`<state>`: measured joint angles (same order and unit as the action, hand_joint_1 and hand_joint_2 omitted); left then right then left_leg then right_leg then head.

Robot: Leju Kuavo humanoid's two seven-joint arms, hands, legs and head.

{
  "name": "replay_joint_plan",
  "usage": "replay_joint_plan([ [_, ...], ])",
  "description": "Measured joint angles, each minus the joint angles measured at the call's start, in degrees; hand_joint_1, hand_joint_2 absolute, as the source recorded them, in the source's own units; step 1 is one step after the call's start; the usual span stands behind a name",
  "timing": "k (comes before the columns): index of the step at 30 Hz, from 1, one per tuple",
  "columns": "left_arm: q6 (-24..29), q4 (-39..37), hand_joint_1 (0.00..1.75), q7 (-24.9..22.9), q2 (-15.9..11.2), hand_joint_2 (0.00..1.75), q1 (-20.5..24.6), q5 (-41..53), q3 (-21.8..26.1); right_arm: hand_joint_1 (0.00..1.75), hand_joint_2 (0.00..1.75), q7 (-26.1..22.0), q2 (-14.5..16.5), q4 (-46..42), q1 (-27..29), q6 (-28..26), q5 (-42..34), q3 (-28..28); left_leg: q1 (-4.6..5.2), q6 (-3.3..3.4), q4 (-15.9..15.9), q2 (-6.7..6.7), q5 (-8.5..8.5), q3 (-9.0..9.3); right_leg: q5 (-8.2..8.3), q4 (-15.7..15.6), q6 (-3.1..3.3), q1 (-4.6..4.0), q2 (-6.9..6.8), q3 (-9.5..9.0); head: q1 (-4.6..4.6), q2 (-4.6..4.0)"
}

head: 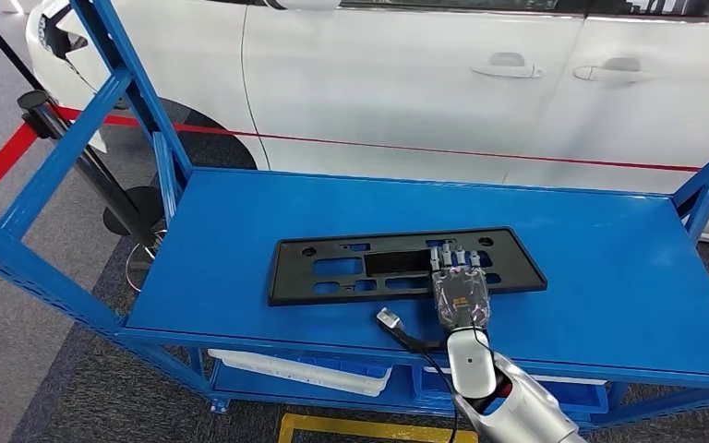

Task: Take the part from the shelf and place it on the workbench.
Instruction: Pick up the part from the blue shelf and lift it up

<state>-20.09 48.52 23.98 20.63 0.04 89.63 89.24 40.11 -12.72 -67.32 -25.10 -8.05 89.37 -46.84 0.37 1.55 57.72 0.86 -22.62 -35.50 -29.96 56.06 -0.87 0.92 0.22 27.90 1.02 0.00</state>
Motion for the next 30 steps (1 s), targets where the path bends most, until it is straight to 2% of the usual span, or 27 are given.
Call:
replay_joint_plan([
  [14, 0.2, 0.0, 0.00, 0.3, 0.0, 0.00, -0.1, 0.0, 0.0, 1.75, 1.75, 0.0, -0.4, -2.1, 1.6, -3.8, 0.0, 0.1, 0.00, 0.06, 0.0, 0.01, -0.09, -0.02, -0.05, 0.0, -0.03, 0.00, -0.01, 0.00, 0.01, 0.00],
  [20, 0.2, 0.0, 0.00, 0.1, 0.0, 0.00, -0.1, 0.0, 0.0, 1.75, 1.75, -0.8, 0.0, -5.0, 4.7, -7.0, 0.0, 1.4, 0.02, 0.08, 0.0, 0.04, -0.10, -0.12, -0.07, 0.0, -0.03, -0.01, -0.03, 0.03, -0.01, 0.00],
  [22, 0.3, 0.0, 0.00, -0.3, 0.0, 0.00, -0.1, -0.2, 0.0, 1.75, 1.75, -6.0, 1.9, -8.4, 7.3, -7.9, -0.1, 4.4, 0.02, 0.08, 0.0, 0.07, -0.10, -0.22, -0.07, 0.0, -0.02, -0.03, -0.03, 0.09, -0.02, 0.00],
  [25, 0.6, 0.0, 0.00, -0.9, 0.0, 0.00, 0.0, -0.6, 0.2, 1.75, 1.75, -23.1, 9.0, -16.1, 11.7, -6.0, -0.1, 14.7, 0.02, 0.05, 0.0, 0.10, -0.12, -0.31, -0.10, 0.0, -0.01, -0.07, -0.02, 0.24, 0.03, 0.00],
  [26, 0.6, 0.0, 0.00, -1.0, 0.0, 0.00, 0.1, -0.7, 0.2, 1.75, 1.75, -27.4, 11.4, -18.4, 12.5, -5.2, -0.3, 18.0, 0.00, 0.04, 0.0, 0.15, -0.12, -0.29, -0.15, 0.0, 0.00, -0.07, -0.12, 0.22, 0.05, 0.00],
  [28, 0.7, 0.0, 0.00, -1.4, 0.0, 0.00, 0.1, -1.5, 0.3, 1.75, 1.75, -31.8, 15.2, -21.7, 13.0, -3.8, -3.9, 23.1, -0.03, 0.04, 0.0, 0.37, -0.12, -0.23, -0.31, 0.0, 0.05, -0.06, -0.42, 0.08, 0.01, 0.00],
  [30, 1.1, 0.0, 0.00, -1.9, 0.0, 0.00, 0.0, -2.9, 0.3, 1.75, 1.75, -35.1, 18.8, -24.1, 12.9, -0.2, -14.2, 27.9, -0.03, 0.03, 0.0, 0.48, -0.13, -0.23, -0.36, 0.0, 0.09, -0.07, -0.49, 0.02, -0.02, 0.00],
])
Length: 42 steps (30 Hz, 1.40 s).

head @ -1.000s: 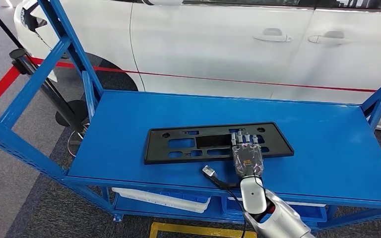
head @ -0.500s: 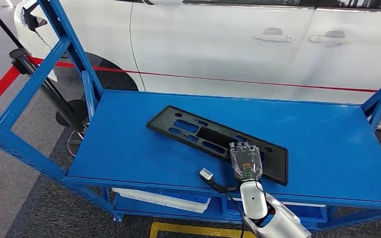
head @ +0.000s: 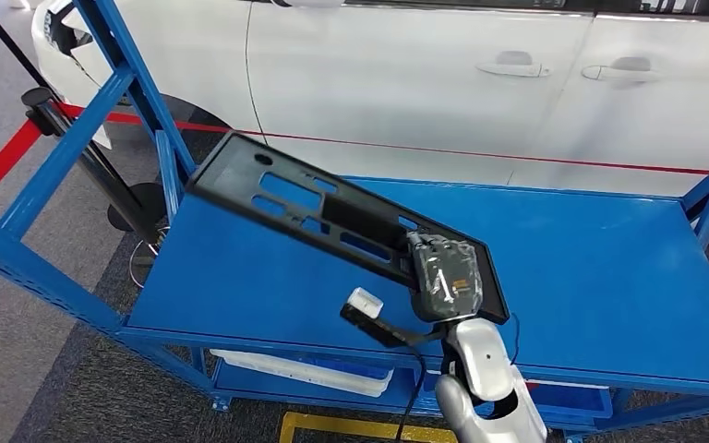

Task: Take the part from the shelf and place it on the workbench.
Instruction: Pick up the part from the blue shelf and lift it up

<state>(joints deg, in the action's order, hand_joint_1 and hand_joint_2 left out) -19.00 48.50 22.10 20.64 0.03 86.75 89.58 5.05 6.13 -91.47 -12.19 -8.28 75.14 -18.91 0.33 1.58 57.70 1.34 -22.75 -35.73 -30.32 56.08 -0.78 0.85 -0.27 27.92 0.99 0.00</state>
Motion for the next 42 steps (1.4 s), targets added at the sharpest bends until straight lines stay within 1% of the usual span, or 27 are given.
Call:
replay_joint_plan([
  [2, 0.5, 0.0, 0.00, 0.3, 0.0, 0.00, 0.0, -1.1, 0.1, 1.75, 1.75, -2.7, 3.4, -2.3, -0.7, 4.9, -12.7, 3.9, 0.02, -0.01, 0.0, -0.09, 0.00, -0.03, 0.04, 0.0, -0.03, 0.02, 0.15, 0.07, 0.03, 0.00],
  [3, 0.6, 0.0, 0.00, 0.8, 0.0, 0.00, 0.1, -1.4, 0.1, 1.75, 1.75, -3.3, 4.7, -3.4, -1.4, 6.8, -17.7, 5.2, 0.02, -0.01, 0.0, -0.13, 0.00, -0.02, 0.05, 0.0, -0.04, 0.04, 0.20, 0.08, 0.03, 0.00],
  [5, 0.7, 0.0, 0.00, 1.7, 0.0, 0.00, 0.3, -1.6, 0.1, 1.75, 1.75, -3.7, 6.4, -5.6, -2.8, 9.0, -23.6, 6.9, 0.02, 0.00, 0.0, -0.14, 0.00, 0.01, 0.05, 0.0, -0.05, 0.05, 0.18, 0.06, 0.02, 0.00],
  [9, 0.7, 0.0, 0.00, 2.3, 0.0, 0.00, 0.2, -1.6, 0.1, 1.75, 1.75, -3.7, 7.8, -8.4, -3.8, 10.2, -26.0, 9.1, 0.05, 0.01, 0.0, -0.14, -0.03, 0.00, 0.05, 0.0, -0.05, 0.07, 0.20, 0.03, 0.02, 0.00],
  [14, 0.7, 0.0, 0.00, 2.5, 0.0, 0.00, 0.3, -1.6, 0.1, 1.75, 1.75, -3.7, 8.0, -9.5, -3.7, 10.4, -26.2, 9.9, 0.06, 0.04, 0.0, -0.14, -0.05, 0.00, 0.05, -0.1, -0.05, 0.08, 0.20, 0.03, 0.02, 0.00],
  [17, 1.0, 0.0, 0.00, 3.6, 0.0, 0.00, 0.2, -1.5, 0.1, 1.75, 1.75, -4.2, 8.0, -9.8, -3.7, 10.8, -28.6, 10.2, 0.06, 0.04, 0.0, -0.14, -0.05, 0.00, 0.05, -0.1, -0.05, 0.08, 0.20, 0.04, 0.02, 0.00],
  [19, 1.9, 0.0, 0.00, 6.6, 0.0, 0.87, 0.2, -1.0, 0.0, 1.75, 1.75, -4.3, 7.9, -10.1, -3.7, 12.2, -34.0, 10.3, 0.06, 0.04, 0.0, -0.15, -0.05, 0.00, 0.05, -0.1, -0.05, 0.08, 0.20, 0.05, 0.02, 0.00],
  [21, 1.9, 0.2, 0.00, 11.7, 0.0, 1.75, -0.1, -0.9, -0.2, 1.75, 1.75, -4.1, 7.3, -10.6, -3.7, 14.8, -43.9, 10.5, 0.05, 0.04, 0.0, -0.15, -0.06, 0.01, 0.04, -0.1, -0.05, 0.08, 0.20, 0.05, 0.04, 0.00],
  [23, -0.4, 0.9, 0.00, 15.9, 0.0, 1.75, -1.1, -3.9, -1.6, 1.75, 1.75, -4.3, 5.5, -10.8, -3.4, 17.3, -56.0, 10.6, 0.05, 0.05, 0.0, -0.14, -0.07, 0.02, 0.03, -0.1, -0.05, 0.08, 0.19, 0.04, 0.04, 0.00],
  [24, -1.9, 1.4, 0.00, 17.0, 0.0, 1.75, -1.9, -7.0, -3.1, 1.75, 1.75, -4.9, 4.2, -10.9, -2.8, 18.0, -61.1, 10.6, 0.05, 0.06, 0.0, -0.14, -0.08, 0.02, 0.02, -0.1, -0.05, 0.08, 0.18, 0.02, 0.03, 0.00],
  [25, -3.2, 1.9, 0.00, 17.4, 0.0, 1.75, -2.9, -10.6, -5.1, 1.75, 1.75, -5.7, 2.9, -11.4, -1.8, 18.4, -64.9, 10.5, 0.05, 0.07, 0.0, -0.13, -0.11, 0.02, 0.02, -0.2, -0.06, 0.08, 0.17, -0.01, 0.02, 0.00],
  [27, -4.8, 2.9, 0.00, 17.5, 0.0, 1.75, -5.3, -17.6, -9.8, 1.75, 1.75, -8.1, 0.3, -13.2, 1.6, 18.4, -68.1, 10.0, 0.06, 0.09, 0.0, -0.13, -0.19, 0.02, 0.00, -0.2, -0.08, 0.09, 0.17, -0.04, 0.00, 0.00],
  [30, -5.8, 4.1, 0.00, 16.7, -0.1, 1.75, -8.7, -25.9, -16.5, 1.75, 1.75, -11.4, -1.8, -17.4, 8.3, 17.8, -67.0, 7.7, 0.08, 0.07, 0.0, -0.16, -0.35, 0.01, -0.05, -0.3, -0.11, 0.09, 0.26, -0.04, 0.03, 0.00],
  [32, -5.8, 5.0, 0.00, 14.8, -0.1, 1.75, -10.7, -30.8, -21.2, 1.75, 1.75, -12.8, -2.5, -20.1, 12.0, 17.2, -66.0, 5.5, 0.08, 0.06, 0.0, -0.17, -0.42, 0.02, -0.12, -0.3, -0.13, 0.09, 0.29, -0.04, 0.03, 0.00],
  [36, -5.5, 7.0, 0.00, 11.1, -0.1, 1.75, -14.2, -37.2, -29.9, 1.75, 1.75, -14.2, -3.3, -24.2, 16.1, 15.9, -65.0, 2.0, 0.07, 0.02, 0.0, -0.18, -0.48, 0.05, -0.20, -0.3, -0.12, 0.08, 0.28, -0.06, 0.03, 0.00],
  [38, -5.4, 7.6, 0.00, 10.4, -0.1, 1.75, -15.3, -38.4, -32.6, 1.75, 1.75, -14.4, -3.6, -25.3, 17.2, 15.6, -65.1, 1.2, 0.07, 0.02, 0.0, -0.18, -0.47, 0.07, -0.21, -0.3, -0.12, 0.08, 0.27, -0.08, 0.03, 0.00],
  [42, -4.7, 8.6, 0.00, 8.5, -0.1, 1.75, -16.6, -41.8, -36.2, 1.75, 1.75, -15.5, -3.6, -26.8, 19.3, 15.1, -64.5, 0.7, 0.07, 0.02, 0.0, -0.18, -0.47, 0.11, -0.21, -0.3, -0.12, 0.08, 0.27, -0.14, 0.03, 0.00],
])
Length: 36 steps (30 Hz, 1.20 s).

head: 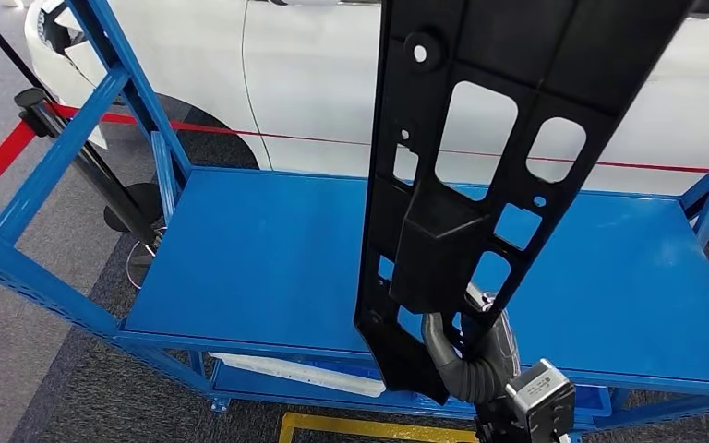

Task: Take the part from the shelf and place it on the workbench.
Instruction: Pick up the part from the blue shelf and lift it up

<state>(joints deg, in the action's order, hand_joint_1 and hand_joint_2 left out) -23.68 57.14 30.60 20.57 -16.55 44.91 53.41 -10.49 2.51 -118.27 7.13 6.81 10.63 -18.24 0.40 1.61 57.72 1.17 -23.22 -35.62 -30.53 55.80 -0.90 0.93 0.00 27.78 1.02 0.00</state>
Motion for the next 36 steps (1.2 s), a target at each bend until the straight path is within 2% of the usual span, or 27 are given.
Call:
replay_joint_plan([
  [5, 0.7, 1.3, 0.00, -2.1, 0.0, 1.75, -1.3, -3.6, -3.0, 1.75, 1.75, -1.2, 0.7, -2.3, 1.8, -0.6, 1.7, -0.6, 0.00, 0.00, 0.0, 0.00, 0.00, 0.01, 0.00, 0.0, 0.00, 0.01, 0.00, -0.02, 0.00, 0.00],
  [20, 1.0, 2.5, 0.00, -2.2, 0.0, 1.75, -2.5, -6.6, -5.9, 1.75, 1.75, -2.5, 1.5, -4.0, 3.3, -0.9, 2.8, -1.3, 0.01, 0.00, 0.0, 0.00, 0.00, 0.05, 0.00, 0.0, 0.00, 0.01, -0.01, -0.05, 0.00, 0.00],
  [26, 4.9, 4.3, 0.00, -7.0, 0.0, 1.75, -4.3, -12.9, -9.3, 1.75, 1.75, -5.0, 3.0, -5.7, 6.0, -2.4, 2.9, -2.3, 0.08, 0.04, 0.1, 0.00, -0.19, 0.06, -0.05, -0.1, -0.07, 0.20, 0.01, -0.09, 0.02, 0.00],
  [31, 9.4, 6.8, 0.00, -11.0, 0.0, 1.75, -6.5, -15.5, -14.2, 1.75, 1.75, -5.6, 4.1, -6.4, 8.8, -2.9, 0.3, -2.0, 0.23, 0.32, 0.5, 0.00, -0.59, 0.09, -0.29, -0.1, -0.46, 0.40, 0.01, -0.33, 0.01, 0.00],
  [36, 10.3, 7.7, 0.00, -11.9, 0.0, 1.75, -6.8, -14.3, -15.8, 1.75, 1.75, -5.4, 5.4, -6.4, 10.4, -2.9, -0.8, -1.5, 0.41, 1.03, 0.8, -0.03, -0.89, 0.25, -0.57, -0.1, -1.08, 0.48, 0.02, -0.79, 0.01, -0.01],
])
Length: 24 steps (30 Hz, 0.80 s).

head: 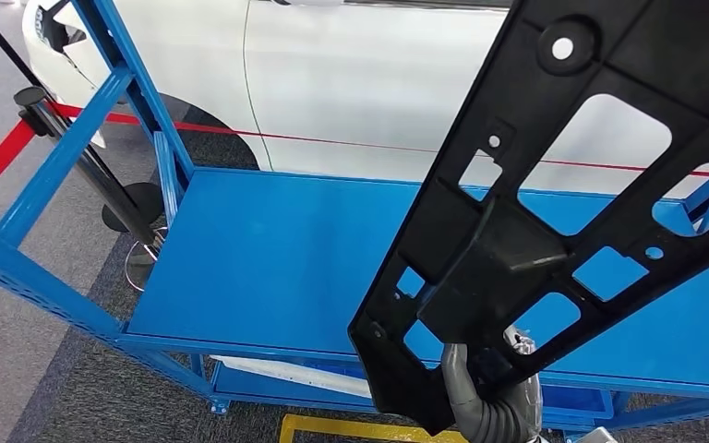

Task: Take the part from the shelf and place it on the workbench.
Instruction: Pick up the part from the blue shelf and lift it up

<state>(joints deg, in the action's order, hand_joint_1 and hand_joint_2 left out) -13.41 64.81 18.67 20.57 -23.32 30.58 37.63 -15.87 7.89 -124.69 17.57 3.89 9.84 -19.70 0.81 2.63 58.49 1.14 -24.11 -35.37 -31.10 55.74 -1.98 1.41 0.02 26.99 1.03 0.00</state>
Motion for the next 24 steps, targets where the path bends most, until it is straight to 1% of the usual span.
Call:
replay_joint_plan([
  [1, -0.1, 0.0, 0.00, 0.1, 0.0, 1.75, 0.0, 0.5, -0.1, 1.75, 1.75, 0.0, 0.2, 0.0, 0.1, 0.0, 0.0, 0.1, -0.10, 0.23, -0.3, -0.06, 0.17, 0.16, -0.38, 0.3, -0.10, 0.03, 0.00, -0.01, -0.01, 0.01],
  [2, -0.2, 0.0, 0.00, 0.3, 0.0, 1.75, 0.0, 1.1, -0.2, 1.75, 1.75, 0.1, 0.4, 0.0, 0.2, 0.0, 0.0, 0.3, -0.22, 0.50, -0.5, -0.16, 0.33, 0.29, -1.39, 1.5, -0.14, 0.02, 0.01, 0.35, -0.04, 0.01],
  [3, -0.3, 0.0, 0.00, 0.6, 0.0, 1.75, 0.0, 1.7, -0.3, 1.75, 1.75, 0.1, 0.5, 0.0, 0.2, 0.0, 0.0, 0.4, -0.34, 0.76, -0.8, -0.27, 0.48, 0.40, -3.10, 3.8, -0.14, 0.00, 0.01, 1.25, -0.09, 0.00],
  [5, -0.5, 0.0, 0.00, 1.2, 0.0, 1.75, 0.1, 2.7, -0.4, 1.75, 1.75, 0.1, 0.6, 0.1, 0.3, 0.0, 0.0, 0.6, -0.25, 1.02, -0.9, -0.42, 0.57, 0.36, -7.29, 10.9, -0.05, -0.10, 0.01, 4.42, -0.18, 0.00],
  [6, -0.6, 0.0, 0.00, 1.4, 0.0, 1.75, 0.1, 3.2, -0.4, 1.75, 1.75, 0.1, 0.7, 0.2, 0.3, 0.0, 0.0, 0.7, -0.17, 1.06, -0.8, -0.46, 0.60, 0.28, -8.64, 14.3, -0.03, -0.13, 0.01, 5.92, -0.19, 0.00],
  [7, -0.7, 0.0, 0.00, 1.5, 0.0, 1.75, 0.2, 3.6, -0.4, 1.75, 1.75, 0.1, 0.8, 0.2, 0.4, 0.0, 0.0, 0.8, -0.09, 1.07, -0.8, -0.48, 0.64, 0.17, -8.84, 16.1, 0.01, -0.14, 0.01, 6.67, -0.19, 0.00],
  [8, -0.8, 0.0, 0.00, 1.7, 0.0, 1.75, 0.2, 4.1, -0.4, 1.75, 1.75, 0.1, 0.8, 0.3, 0.4, 0.0, 0.0, 0.8, -0.04, 1.06, -0.6, -0.49, 0.68, 0.03, -7.84, 15.7, 0.12, -0.15, 0.00, 6.36, -0.19, 0.00],
  [9, -0.9, 0.0, 0.00, 1.9, 0.0, 1.75, 0.3, 4.4, -0.4, 1.75, 1.75, 0.2, 0.9, 0.3, 0.4, 0.0, 0.0, 0.9, 0.00, 1.01, -0.4, -0.45, 0.73, -0.13, -6.01, 13.2, 0.33, -0.18, 0.00, 5.00, -0.20, 0.00],
  [10, -1.0, 0.0, 0.00, 2.1, 0.0, 1.75, 0.3, 4.8, -0.4, 1.75, 1.75, 0.2, 1.0, 0.3, 0.4, 0.0, 0.0, 0.9, 0.03, 0.90, -0.2, -0.40, 0.80, -0.30, -4.04, 9.2, 0.66, -0.29, 0.01, 2.84, -0.21, 0.00],
  [11, -1.0, 0.0, 0.00, 2.2, 0.1, 1.75, 0.3, 5.0, -0.4, 1.75, 1.75, 0.2, 1.0, 0.3, 0.4, 0.0, 0.0, 1.0, 0.09, 0.71, 0.0, -0.35, 0.91, -0.45, -2.45, 5.5, 0.93, -0.44, 0.01, 0.90, -0.15, 0.00],
  [12, -1.1, 0.0, 0.00, 2.3, 0.1, 1.75, 0.4, 5.1, -0.4, 1.75, 1.75, 0.3, 1.1, 0.3, 0.4, 0.0, 0.0, 1.0, 0.11, 0.45, 0.2, -0.30, 1.07, -0.55, -1.37, 2.9, 1.15, -0.62, 0.02, -0.35, -0.13, 0.00],
  [13, -1.1, 0.0, 0.00, 2.4, 0.1, 1.75, 0.4, 5.2, -0.4, 1.75, 1.75, 0.3, 1.2, 0.3, 0.4, 0.0, 0.0, 1.0, 0.10, 0.11, 0.2, -0.28, 1.28, -0.64, -0.89, 1.5, 1.32, -0.82, 0.03, -0.91, -0.12, 0.00],
  [15, -1.1, 0.0, 0.00, 2.4, 0.1, 1.75, 0.4, 5.3, -0.4, 1.75, 1.75, 0.3, 1.4, 0.3, 0.4, 0.0, 0.0, 1.0, 0.06, -0.74, 0.0, -0.23, 1.96, -0.77, -0.23, 1.2, 1.68, -0.98, 0.04, -0.43, -0.14, 0.00],
  [16, -1.1, 0.0, 0.00, 2.4, 0.1, 1.75, 0.4, 5.4, -0.4, 1.75, 1.75, 0.3, 1.5, 0.3, 0.4, 0.0, 0.0, 1.0, 0.01, -1.13, 0.1, -0.21, 2.07, -0.99, 0.17, 0.8, 1.99, -0.80, -0.13, -0.15, -0.19, 0.00],
  [17, -1.1, 0.0, 0.00, 2.5, 0.1, 1.75, 0.4, 5.4, -0.4, 1.75, 1.75, 0.3, 1.6, 0.3, 0.4, 0.0, 0.0, 1.0, -0.01, -1.58, 0.6, -0.23, 1.38, -1.38, 0.78, 0.6, 2.29, -0.59, -0.23, 0.23, -0.14, 0.00],
  [18, -1.0, 0.0, 0.00, 2.5, 0.1, 1.75, 0.4, 5.4, -0.4, 1.75, 1.75, 0.3, 1.8, 0.3, 0.4, 0.1, 0.0, 1.0, -0.10, -2.02, 2.0, -0.27, -0.32, -2.00, 1.42, 0.3, 2.57, -0.33, -0.40, 0.71, -0.04, 0.00],
  [19, -1.0, 0.0, 0.00, 2.5, 0.1, 1.75, 0.4, 5.4, -0.4, 1.75, 1.75, 0.3, 1.9, 0.3, 0.4, 0.1, 0.0, 1.0, -0.35, -2.45, 4.7, -0.37, -2.97, -2.86, 2.01, 0.2, 2.77, -0.16, -0.58, 1.29, 0.14, 0.00],
  [20, -1.0, 0.0, 0.00, 2.5, 0.1, 1.75, 0.4, 5.4, -0.4, 1.75, 1.75, 0.3, 2.0, 0.4, 0.4, 0.1, 0.0, 1.0, -0.60, -2.90, 8.0, -0.48, -5.84, -3.69, 2.47, 0.2, 2.87, -0.14, -0.66, 1.87, 0.34, 0.00],
  [21, -1.0, 0.0, 0.00, 2.4, 0.1, 1.75, 0.4, 5.4, -0.4, 1.75, 1.75, 0.3, 2.0, 0.4, 0.4, 0.1, 0.0, 1.1, -0.89, -3.25, 11.5, -0.56, -8.02, -4.30, 2.85, 0.3, 2.89, -0.12, -0.83, 2.48, 0.46, 0.00],
  [22, -1.0, 0.0, 0.00, 2.4, 0.1, 1.75, 0.5, 5.4, -0.4, 1.75, 1.75, 0.3, 2.0, 0.4, 0.4, 0.1, 0.0, 1.1, -1.16, -3.54, 14.0, -0.64, -9.02, -4.36, 3.20, 0.5, 2.81, -0.10, -0.96, 3.10, 0.52, 0.00],
  [23, -1.0, 0.0, 0.00, 2.4, 0.1, 1.75, 0.5, 5.4, -0.4, 1.75, 1.75, 0.3, 2.0, 0.5, 0.4, 0.1, 0.0, 1.1, -1.39, -3.80, 14.6, -0.70, -8.75, -3.55, 3.47, 0.8, 2.67, -0.03, -1.08, 3.73, 0.52, 0.00],
  [24, -1.0, 0.0, 0.00, 2.4, 0.1, 1.75, 0.5, 5.4, -0.4, 1.75, 1.75, 0.3, 2.0, 0.6, 0.4, 0.1, 0.0, 1.1, -1.63, -4.02, 13.1, -0.75, -7.61, -1.64, 3.69, 1.2, 2.49, 0.08, -1.15, 4.38, 0.54, -0.01],
])
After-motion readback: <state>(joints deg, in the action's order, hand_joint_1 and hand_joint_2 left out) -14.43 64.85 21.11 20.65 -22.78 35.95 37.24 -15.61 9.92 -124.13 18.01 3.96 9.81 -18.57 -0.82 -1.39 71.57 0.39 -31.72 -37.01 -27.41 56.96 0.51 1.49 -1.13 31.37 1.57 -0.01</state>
